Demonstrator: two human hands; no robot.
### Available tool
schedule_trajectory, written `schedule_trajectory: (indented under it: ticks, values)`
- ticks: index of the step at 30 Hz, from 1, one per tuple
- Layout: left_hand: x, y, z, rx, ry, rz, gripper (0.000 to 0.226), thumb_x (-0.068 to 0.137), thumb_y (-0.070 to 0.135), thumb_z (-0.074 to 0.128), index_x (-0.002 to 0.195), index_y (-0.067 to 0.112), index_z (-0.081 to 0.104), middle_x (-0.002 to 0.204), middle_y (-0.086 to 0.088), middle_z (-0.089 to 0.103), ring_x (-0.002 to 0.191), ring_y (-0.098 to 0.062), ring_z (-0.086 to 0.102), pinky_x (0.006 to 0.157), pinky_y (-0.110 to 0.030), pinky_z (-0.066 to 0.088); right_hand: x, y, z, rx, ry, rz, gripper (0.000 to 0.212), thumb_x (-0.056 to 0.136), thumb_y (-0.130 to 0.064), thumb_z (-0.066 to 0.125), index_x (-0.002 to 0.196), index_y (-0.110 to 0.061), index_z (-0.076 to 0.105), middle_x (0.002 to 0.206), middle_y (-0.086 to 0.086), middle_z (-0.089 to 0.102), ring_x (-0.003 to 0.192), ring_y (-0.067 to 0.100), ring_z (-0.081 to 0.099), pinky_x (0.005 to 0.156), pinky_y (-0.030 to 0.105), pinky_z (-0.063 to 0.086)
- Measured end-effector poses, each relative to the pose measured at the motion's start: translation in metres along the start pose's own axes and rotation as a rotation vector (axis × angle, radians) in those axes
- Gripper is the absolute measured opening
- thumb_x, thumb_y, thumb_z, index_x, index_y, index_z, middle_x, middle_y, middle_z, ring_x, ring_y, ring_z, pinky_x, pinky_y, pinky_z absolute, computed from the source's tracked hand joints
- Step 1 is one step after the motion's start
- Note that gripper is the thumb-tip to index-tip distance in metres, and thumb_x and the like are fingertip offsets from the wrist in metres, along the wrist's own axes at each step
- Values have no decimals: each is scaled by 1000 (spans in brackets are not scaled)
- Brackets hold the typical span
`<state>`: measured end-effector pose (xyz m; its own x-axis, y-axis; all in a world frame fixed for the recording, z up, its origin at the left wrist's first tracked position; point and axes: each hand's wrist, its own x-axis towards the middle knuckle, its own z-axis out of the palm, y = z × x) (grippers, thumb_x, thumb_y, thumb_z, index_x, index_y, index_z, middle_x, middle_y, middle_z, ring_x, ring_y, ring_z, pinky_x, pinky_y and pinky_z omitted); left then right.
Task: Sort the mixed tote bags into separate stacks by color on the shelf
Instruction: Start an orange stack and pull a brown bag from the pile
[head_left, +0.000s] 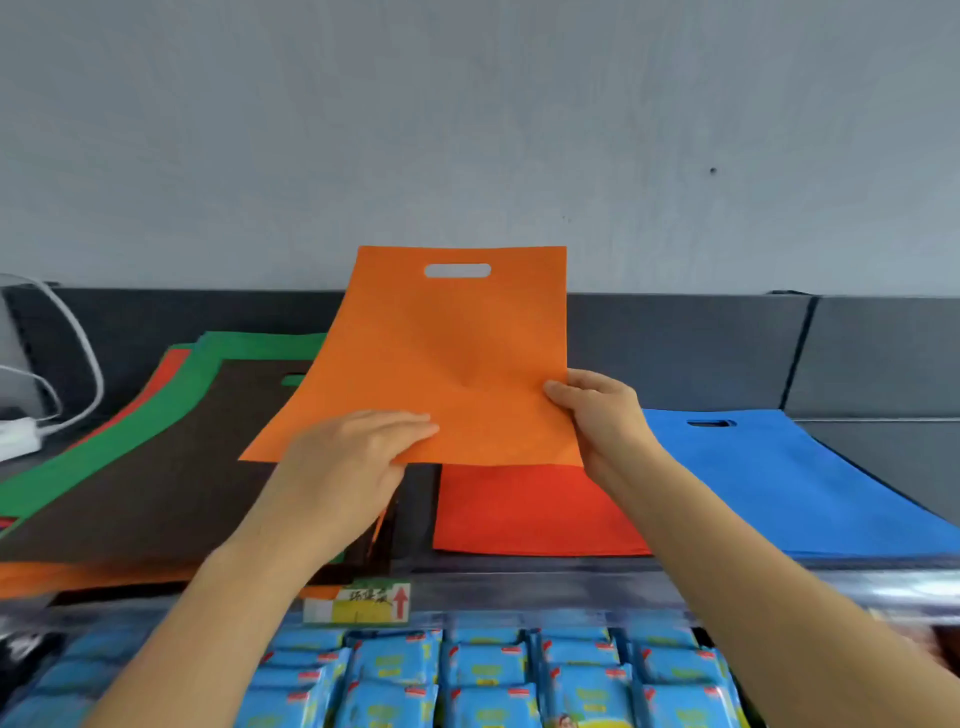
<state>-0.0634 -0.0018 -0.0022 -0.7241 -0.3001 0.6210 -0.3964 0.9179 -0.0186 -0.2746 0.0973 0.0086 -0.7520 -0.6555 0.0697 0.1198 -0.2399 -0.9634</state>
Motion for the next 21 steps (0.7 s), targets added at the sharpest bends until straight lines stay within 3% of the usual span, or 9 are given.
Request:
schedule_trajectory:
  ticks: [4, 7, 10, 16, 18, 19, 21]
  values:
    - [31, 51, 26, -21, 58, 126, 43, 67, -2, 67, 101, 23, 74, 100, 8, 72, 89, -15, 70, 64, -30, 56, 5, -13, -75, 0, 72, -12, 13, 88, 1, 58, 91, -6, 68, 93, 15, 70, 81, 25, 65, 83, 42, 56]
    - [55, 105, 52, -43, 19, 196, 47, 64, 3, 54, 100, 26, 74, 97, 11, 72, 85, -11, 70, 59, -26, 55, 12, -22, -144, -67, 125, -14, 14, 90, -3, 57, 90, -11, 68, 92, 11, 70, 82, 25, 66, 82, 43, 56]
    - [79, 173, 86, -84, 2, 273, 51, 60, 3, 54, 100, 29, 73, 96, 14, 72, 83, -7, 69, 56, -23, 54, 19, -35, -221, -123, 177, -12, 14, 91, -6, 57, 95, -12, 68, 96, 10, 71, 88, 27, 67, 79, 41, 57]
    - [128, 309, 146, -138, -96, 363, 58, 53, 3, 57, 99, 34, 72, 92, 21, 70, 76, -1, 67, 49, -17, 49, 40, -62, -372, -264, 256, -8, 15, 87, -5, 61, 100, -10, 68, 86, 8, 69, 71, 21, 64, 61, 30, 55]
    - [140, 348, 162, -172, -143, 362, 62, 63, -2, 52, 111, 33, 68, 104, 18, 69, 89, -5, 67, 61, -24, 54, 47, -68, -415, -325, 279, -10, 16, 86, -5, 63, 100, -8, 69, 83, 8, 68, 70, 21, 62, 64, 31, 53]
    - [147, 366, 169, -181, -144, 372, 63, 73, -5, 47, 122, 32, 61, 116, 16, 65, 102, -8, 63, 73, -30, 54, 51, -72, -435, -349, 286, -6, 16, 85, -5, 63, 99, -9, 69, 81, 7, 68, 68, 21, 62, 63, 30, 52]
    - [159, 398, 185, -202, -194, 364, 61, 88, -5, 39, 137, 31, 46, 134, 14, 53, 122, -10, 49, 95, -33, 45, 58, -78, -472, -412, 295, -1, 15, 85, -5, 64, 98, -10, 70, 79, 5, 67, 68, 21, 61, 63, 30, 52]
